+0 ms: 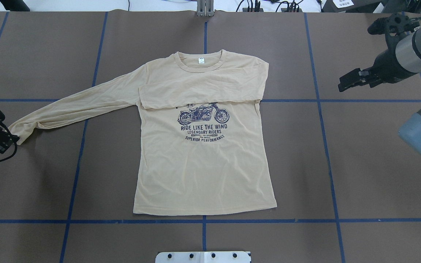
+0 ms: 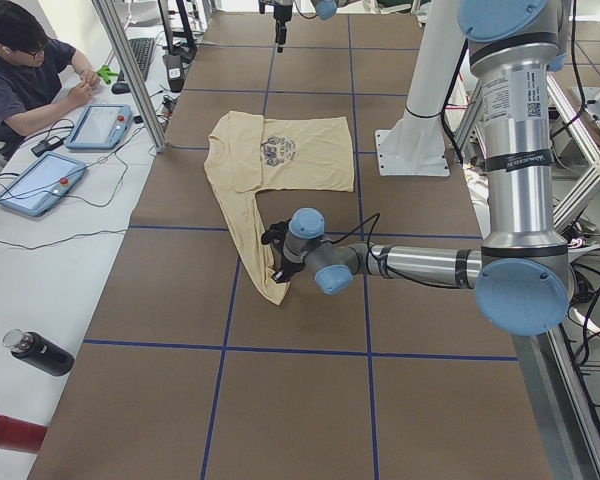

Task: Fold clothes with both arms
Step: 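Fold the held sleeve across the shirt body over the first sleeve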

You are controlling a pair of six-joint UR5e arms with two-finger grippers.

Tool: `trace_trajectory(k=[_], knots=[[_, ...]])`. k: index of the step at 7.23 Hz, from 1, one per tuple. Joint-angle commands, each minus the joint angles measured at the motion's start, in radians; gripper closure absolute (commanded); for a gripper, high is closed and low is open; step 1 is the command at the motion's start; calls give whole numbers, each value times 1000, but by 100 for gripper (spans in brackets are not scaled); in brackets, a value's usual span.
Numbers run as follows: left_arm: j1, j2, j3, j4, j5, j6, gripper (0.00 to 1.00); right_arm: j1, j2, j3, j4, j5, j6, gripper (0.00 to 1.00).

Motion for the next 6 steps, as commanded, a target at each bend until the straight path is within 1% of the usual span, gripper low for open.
trace_trajectory(k=[1, 2, 3, 4, 5, 6], knots=[[-26, -171, -13, 160, -8, -7, 100, 0, 2, 0, 0, 0, 4, 0], [-37, -300, -34, 346, -8, -7, 100, 0, 4, 2, 0, -2, 7, 0], [-39, -424, -40, 497, -8, -13, 100, 0, 5, 3, 0, -2, 7, 0], [-36, -536, -40, 624, -8, -16, 100, 0, 7, 3, 0, -2, 7, 0], [-31, -648, -40, 755, -9, -71, 100, 0, 8, 3, 0, -2, 7, 0], [-27, -768, -37, 853, -11, -146, 100, 0, 9, 3, 0, -3, 7, 0]])
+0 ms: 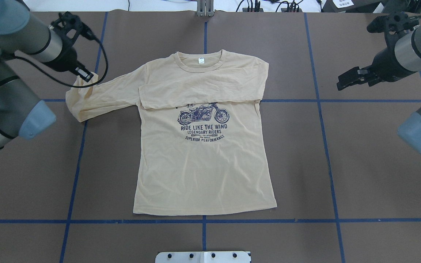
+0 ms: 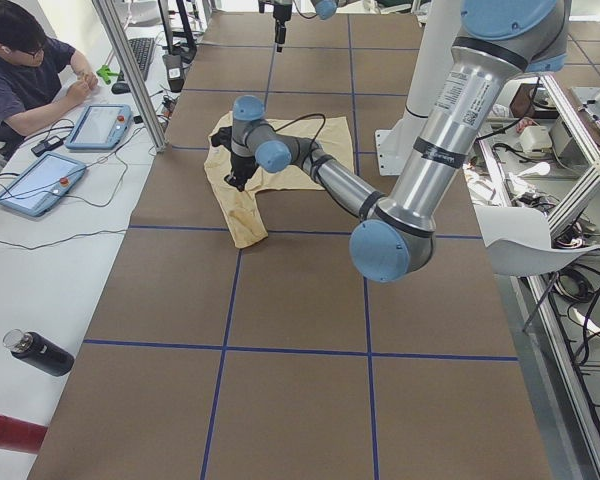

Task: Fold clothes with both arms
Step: 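Fold the held sleeve across the shirt body over the first sleeve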

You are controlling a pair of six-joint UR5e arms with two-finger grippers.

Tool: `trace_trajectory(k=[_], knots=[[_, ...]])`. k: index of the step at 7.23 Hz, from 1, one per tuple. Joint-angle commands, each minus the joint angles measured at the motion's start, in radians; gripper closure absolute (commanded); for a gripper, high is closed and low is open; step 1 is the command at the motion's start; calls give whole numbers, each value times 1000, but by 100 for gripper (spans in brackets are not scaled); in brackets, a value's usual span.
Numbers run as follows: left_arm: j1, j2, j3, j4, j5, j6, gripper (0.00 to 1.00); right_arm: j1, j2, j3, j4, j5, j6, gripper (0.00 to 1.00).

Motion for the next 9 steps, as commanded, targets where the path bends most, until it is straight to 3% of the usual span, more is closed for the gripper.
trace_trajectory(k=[1, 3, 5, 8, 9], knots=[[34, -237, 32, 167, -46, -158, 100, -1, 1, -1, 0, -1, 0, 0], [103, -429, 165, 207, -45, -258, 100, 0, 2, 0, 0, -1, 3, 0], [180, -645, 421, 205, -25, -362, 100, 0, 2, 8, 0, -1, 6, 0], [292, -857, 789, 22, 50, -606, 100, 0, 2, 8, 0, -1, 8, 0], [300, -881, 845, -39, 50, -695, 100, 0, 2, 8, 0, 0, 8, 0]])
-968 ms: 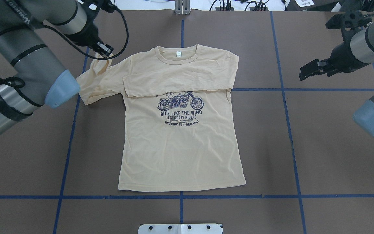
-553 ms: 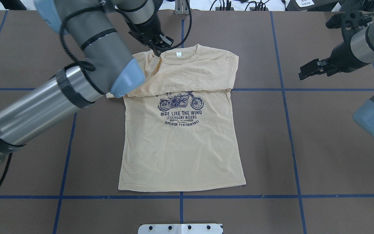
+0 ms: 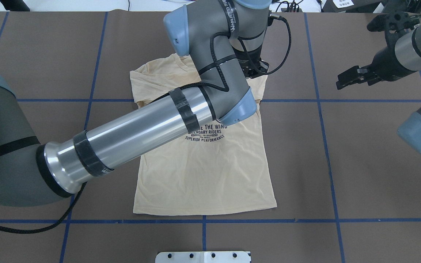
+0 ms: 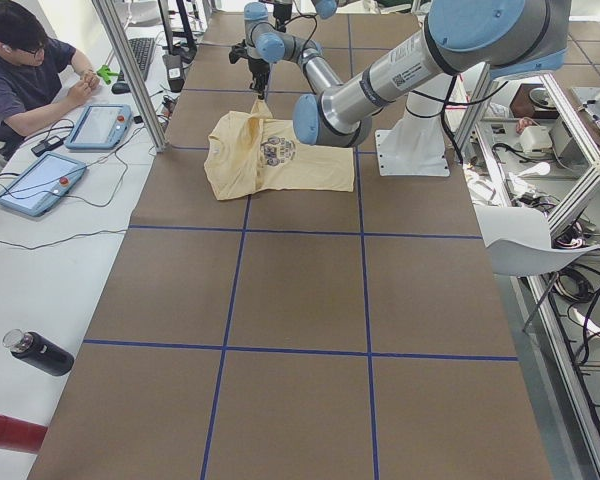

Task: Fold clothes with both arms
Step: 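Fold the held sleeve across the shirt body over the first sleeve, then release the sleeve and withdraw the left gripper while the right gripper lowers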

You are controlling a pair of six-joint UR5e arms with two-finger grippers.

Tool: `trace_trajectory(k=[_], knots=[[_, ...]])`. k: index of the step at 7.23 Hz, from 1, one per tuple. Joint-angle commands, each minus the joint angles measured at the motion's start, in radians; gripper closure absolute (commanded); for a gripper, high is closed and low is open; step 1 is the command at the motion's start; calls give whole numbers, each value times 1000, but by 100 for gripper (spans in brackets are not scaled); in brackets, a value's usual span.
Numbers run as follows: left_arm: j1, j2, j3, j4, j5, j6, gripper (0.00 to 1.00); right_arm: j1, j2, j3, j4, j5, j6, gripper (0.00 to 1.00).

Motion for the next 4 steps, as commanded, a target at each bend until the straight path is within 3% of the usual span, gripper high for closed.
trace_trajectory(k=[1, 2, 4], knots=[[16, -45, 107, -147, 5, -196, 28, -2, 2, 0, 0, 1, 0, 0], [14, -40, 110, -197, 3, -286, 0, -2, 0, 0, 0, 1, 0, 0], [13, -40, 100, -209, -7, -252, 0, -2, 3, 0, 0, 1, 0, 0]])
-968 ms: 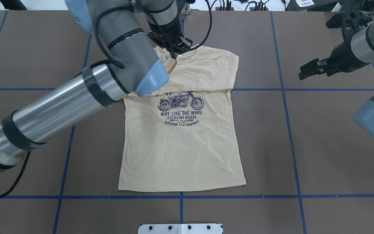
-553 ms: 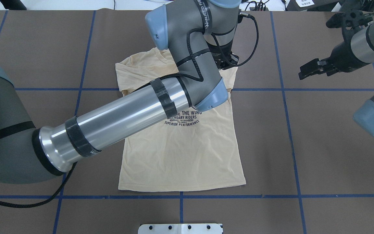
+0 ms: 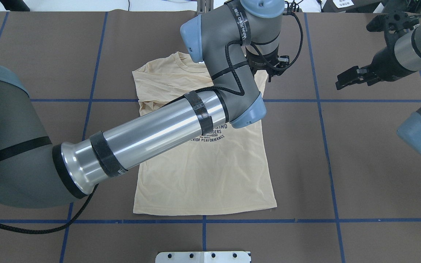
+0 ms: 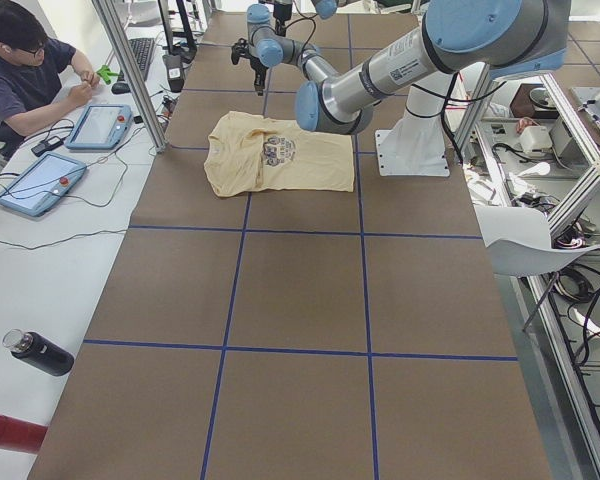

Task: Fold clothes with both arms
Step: 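Release the sleeve and withdraw the left gripper while the right gripper lowers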

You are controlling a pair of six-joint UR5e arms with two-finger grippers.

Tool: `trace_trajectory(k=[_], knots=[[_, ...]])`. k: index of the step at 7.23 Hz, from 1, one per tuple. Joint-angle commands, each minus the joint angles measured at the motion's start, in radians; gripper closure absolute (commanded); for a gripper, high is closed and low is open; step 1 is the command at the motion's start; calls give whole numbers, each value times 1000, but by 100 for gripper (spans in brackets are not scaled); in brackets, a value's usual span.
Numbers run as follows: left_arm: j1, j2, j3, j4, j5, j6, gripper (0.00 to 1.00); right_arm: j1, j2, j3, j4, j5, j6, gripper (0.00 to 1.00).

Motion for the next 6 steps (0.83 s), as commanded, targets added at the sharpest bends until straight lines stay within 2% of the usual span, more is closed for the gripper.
trace_trajectory(k=[1, 3, 4, 6], knots=[[-1, 32, -53, 15, -10, 63, 0, 0, 6, 5, 0, -2, 9, 0], [-1, 280, -386, 120, -33, 143, 0, -73, 12, 56, 3, -17, 208, 0], [0, 383, -521, 168, -26, 179, 0, -145, 5, 104, 2, -65, 303, 0], [9, 675, -839, 164, -6, 202, 0, -370, -11, 167, 2, -245, 495, 0]])
